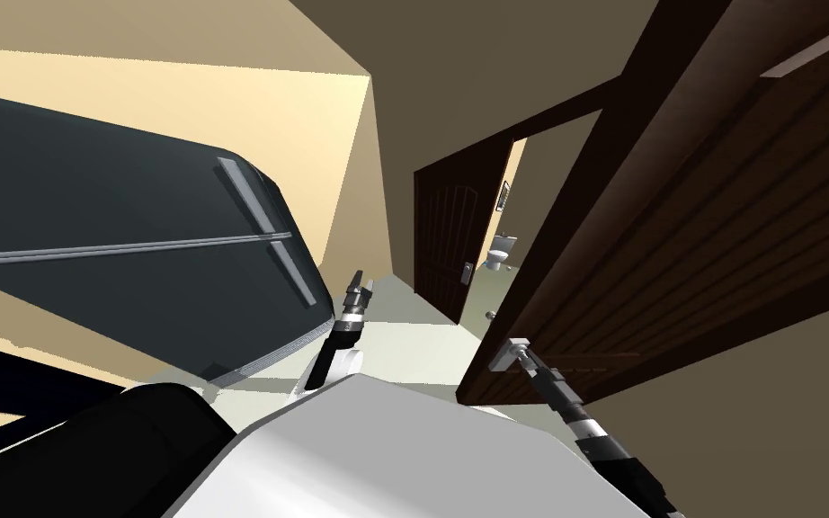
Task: Pull the door open
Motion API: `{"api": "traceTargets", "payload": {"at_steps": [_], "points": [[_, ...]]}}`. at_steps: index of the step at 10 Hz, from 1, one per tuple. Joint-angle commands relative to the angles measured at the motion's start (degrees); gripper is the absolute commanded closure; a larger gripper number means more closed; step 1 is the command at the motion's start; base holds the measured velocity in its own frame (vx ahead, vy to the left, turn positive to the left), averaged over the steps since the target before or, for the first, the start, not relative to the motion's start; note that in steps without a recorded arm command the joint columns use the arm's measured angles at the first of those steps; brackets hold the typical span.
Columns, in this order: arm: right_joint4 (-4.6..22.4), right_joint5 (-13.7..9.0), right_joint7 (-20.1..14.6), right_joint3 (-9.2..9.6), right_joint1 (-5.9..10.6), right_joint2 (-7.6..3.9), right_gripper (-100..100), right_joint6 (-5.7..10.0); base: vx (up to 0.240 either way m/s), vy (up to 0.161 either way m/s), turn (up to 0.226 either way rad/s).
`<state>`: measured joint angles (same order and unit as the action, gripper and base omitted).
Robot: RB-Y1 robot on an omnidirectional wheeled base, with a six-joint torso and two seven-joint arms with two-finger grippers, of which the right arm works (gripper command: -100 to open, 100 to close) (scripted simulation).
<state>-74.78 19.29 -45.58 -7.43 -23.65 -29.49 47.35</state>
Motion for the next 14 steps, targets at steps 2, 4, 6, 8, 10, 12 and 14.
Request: {"api": "traceTargets", "payload": {"at_steps": [2,4,6,8,10,12,14], "points": [[1.43,-0.02,-0.47,-0.61,-2.56,-1.17,100,4.39,-0.045,-0.023,0.051],[2.13,-0.09,-0.67,-0.94,-3.37,-1.70,100,6.96,-0.043,-0.025,0.012],[2.80,-0.16,-0.87,-1.26,-4.15,-2.21,100,8.88,-0.043,-0.024,0.032],[4.05,-0.29,-1.24,-1.85,-5.61,-3.17,100,12.12,-0.040,-0.023,0.038],[5.09,-0.39,-1.55,-2.34,-6.82,-3.96,100,15.39,-0.062,-0.044,0.039],[5.77,-0.46,-1.75,-2.66,-7.62,-4.48,100,17.33,-0.062,-0.033,0.017],[7.15,-0.50,-1.04,-3.04,-8.11,-4.37,100,18.76,0.006,-0.010,0.046]]}}
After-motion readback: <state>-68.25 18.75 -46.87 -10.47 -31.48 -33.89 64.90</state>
